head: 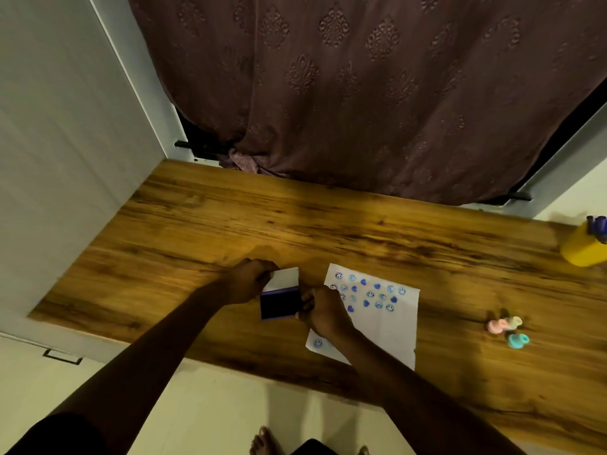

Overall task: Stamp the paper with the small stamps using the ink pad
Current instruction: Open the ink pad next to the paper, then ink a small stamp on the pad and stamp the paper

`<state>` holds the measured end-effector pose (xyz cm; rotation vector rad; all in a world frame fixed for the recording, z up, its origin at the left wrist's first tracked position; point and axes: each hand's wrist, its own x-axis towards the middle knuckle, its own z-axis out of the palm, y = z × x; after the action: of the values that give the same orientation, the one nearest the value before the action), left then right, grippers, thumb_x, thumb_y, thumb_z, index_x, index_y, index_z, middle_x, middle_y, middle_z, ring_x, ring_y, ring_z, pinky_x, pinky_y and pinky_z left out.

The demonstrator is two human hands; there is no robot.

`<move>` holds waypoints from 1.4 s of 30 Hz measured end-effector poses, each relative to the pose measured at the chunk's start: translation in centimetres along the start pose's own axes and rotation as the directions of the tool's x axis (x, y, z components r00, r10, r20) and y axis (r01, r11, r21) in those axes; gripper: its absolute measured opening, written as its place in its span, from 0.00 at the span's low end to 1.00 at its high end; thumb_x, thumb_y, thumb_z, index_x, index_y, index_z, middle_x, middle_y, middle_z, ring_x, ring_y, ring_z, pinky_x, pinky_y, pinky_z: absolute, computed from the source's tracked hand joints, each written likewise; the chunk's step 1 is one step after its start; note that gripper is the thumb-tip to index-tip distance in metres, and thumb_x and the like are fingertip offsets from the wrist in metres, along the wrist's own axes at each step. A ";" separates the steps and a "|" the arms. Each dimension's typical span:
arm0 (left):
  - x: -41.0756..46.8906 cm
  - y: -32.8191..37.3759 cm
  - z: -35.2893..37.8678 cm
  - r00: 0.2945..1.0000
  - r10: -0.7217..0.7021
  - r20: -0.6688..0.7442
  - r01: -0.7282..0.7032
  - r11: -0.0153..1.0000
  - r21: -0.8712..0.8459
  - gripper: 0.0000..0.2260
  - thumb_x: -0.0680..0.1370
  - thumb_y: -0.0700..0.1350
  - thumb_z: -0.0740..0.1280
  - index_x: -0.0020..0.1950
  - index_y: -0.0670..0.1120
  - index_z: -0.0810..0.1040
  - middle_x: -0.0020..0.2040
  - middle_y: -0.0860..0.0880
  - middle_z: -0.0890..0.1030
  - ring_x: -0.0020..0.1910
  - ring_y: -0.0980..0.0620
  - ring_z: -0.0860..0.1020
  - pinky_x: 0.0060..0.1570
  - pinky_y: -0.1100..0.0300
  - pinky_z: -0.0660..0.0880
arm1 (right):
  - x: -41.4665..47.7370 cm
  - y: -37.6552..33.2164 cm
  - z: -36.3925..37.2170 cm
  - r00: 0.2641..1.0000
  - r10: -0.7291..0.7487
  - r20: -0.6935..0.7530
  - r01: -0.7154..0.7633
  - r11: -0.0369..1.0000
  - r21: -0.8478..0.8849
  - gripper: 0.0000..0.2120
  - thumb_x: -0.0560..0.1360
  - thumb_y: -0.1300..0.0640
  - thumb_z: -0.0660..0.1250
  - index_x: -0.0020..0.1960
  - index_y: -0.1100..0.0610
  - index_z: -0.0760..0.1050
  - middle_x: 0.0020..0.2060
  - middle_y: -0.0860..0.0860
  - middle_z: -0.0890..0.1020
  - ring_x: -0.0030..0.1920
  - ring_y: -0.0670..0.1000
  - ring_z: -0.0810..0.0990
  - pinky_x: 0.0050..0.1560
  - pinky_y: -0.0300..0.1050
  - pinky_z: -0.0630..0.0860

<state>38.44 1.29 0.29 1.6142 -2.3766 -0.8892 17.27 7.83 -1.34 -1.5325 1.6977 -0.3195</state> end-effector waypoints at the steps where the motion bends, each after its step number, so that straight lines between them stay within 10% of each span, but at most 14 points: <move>1: 0.2 -0.1 0.0 1.000 -0.002 0.000 0.002 1.000 -0.007 0.14 0.86 0.42 0.61 0.69 0.42 0.79 0.66 0.42 0.83 0.63 0.44 0.80 0.56 0.63 0.69 | 0.0 0.0 0.0 1.000 0.001 -0.001 -0.001 1.000 -0.003 0.16 0.76 0.57 0.76 0.61 0.59 0.78 0.57 0.56 0.85 0.59 0.55 0.83 0.65 0.50 0.78; 27: 1.0 -0.1 1.5 0.974 -0.073 -0.214 0.106 0.984 0.146 0.14 0.81 0.37 0.67 0.65 0.43 0.83 0.65 0.41 0.82 0.64 0.41 0.77 0.60 0.50 0.77 | -0.6 0.7 0.7 0.996 -0.029 -0.079 0.032 0.999 0.037 0.12 0.77 0.59 0.74 0.60 0.58 0.81 0.58 0.54 0.85 0.60 0.53 0.82 0.66 0.48 0.78; 34: 0.2 5.3 1.9 0.940 -0.008 -0.341 -0.023 0.996 -0.085 0.12 0.81 0.41 0.69 0.64 0.46 0.84 0.60 0.46 0.84 0.55 0.48 0.83 0.54 0.51 0.82 | -2.2 2.0 -3.2 0.972 -0.092 -0.218 0.119 0.986 0.116 0.08 0.77 0.57 0.73 0.56 0.55 0.85 0.52 0.51 0.88 0.49 0.44 0.84 0.47 0.26 0.74; 42: 1.0 15.0 7.5 0.938 -0.114 -0.326 -0.047 0.893 -0.448 0.07 0.81 0.43 0.70 0.57 0.49 0.85 0.53 0.53 0.84 0.45 0.60 0.81 0.35 0.75 0.73 | -6.5 7.0 -9.9 0.916 -0.066 -0.395 0.159 0.965 0.207 0.10 0.78 0.55 0.73 0.59 0.52 0.85 0.50 0.46 0.88 0.48 0.42 0.86 0.52 0.35 0.82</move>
<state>22.78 7.17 2.08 1.4774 -1.7484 -0.9777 4.95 12.29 2.90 -1.4578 1.7892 -0.9039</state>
